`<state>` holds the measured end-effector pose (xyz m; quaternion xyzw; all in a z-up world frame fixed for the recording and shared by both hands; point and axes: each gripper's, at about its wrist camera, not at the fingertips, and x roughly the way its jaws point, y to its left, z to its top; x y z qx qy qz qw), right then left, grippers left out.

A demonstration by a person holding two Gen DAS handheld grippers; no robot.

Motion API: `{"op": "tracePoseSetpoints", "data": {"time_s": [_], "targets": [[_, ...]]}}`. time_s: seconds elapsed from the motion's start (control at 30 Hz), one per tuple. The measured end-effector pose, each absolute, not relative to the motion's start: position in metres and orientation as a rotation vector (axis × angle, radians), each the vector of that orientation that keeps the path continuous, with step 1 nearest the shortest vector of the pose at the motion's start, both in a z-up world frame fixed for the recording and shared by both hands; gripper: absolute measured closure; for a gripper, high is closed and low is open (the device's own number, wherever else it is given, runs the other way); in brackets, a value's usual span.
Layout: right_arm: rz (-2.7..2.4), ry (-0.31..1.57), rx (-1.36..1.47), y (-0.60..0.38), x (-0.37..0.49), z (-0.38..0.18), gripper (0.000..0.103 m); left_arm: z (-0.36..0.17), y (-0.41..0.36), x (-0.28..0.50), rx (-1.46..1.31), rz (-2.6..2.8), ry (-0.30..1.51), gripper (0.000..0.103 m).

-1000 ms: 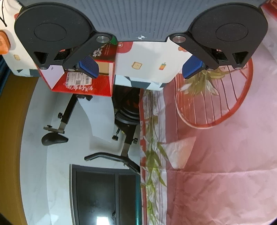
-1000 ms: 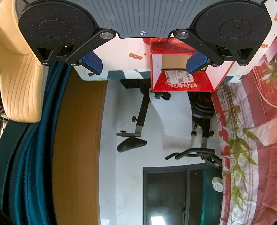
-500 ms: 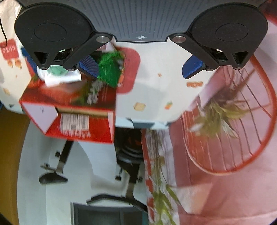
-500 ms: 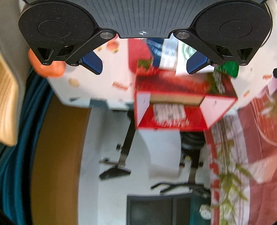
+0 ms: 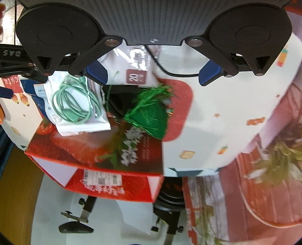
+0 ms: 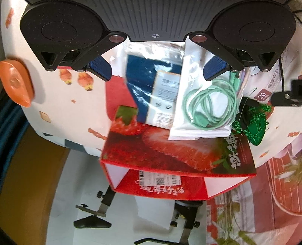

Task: Organize soft objects
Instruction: 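Move the left tool down to the clear bag of green cables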

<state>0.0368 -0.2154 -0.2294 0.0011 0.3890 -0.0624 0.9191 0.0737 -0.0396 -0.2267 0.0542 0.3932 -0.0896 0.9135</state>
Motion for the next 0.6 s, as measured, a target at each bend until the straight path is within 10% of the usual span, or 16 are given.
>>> {"op": "tracePoseSetpoints", "data": {"time_s": [0.6], "targets": [[-0.027, 0.824, 0.029, -0.229, 0.053, -0.264, 0.000, -0.290, -0.027, 0.099, -0.030, -0.250, 0.951, 0.000]]}}
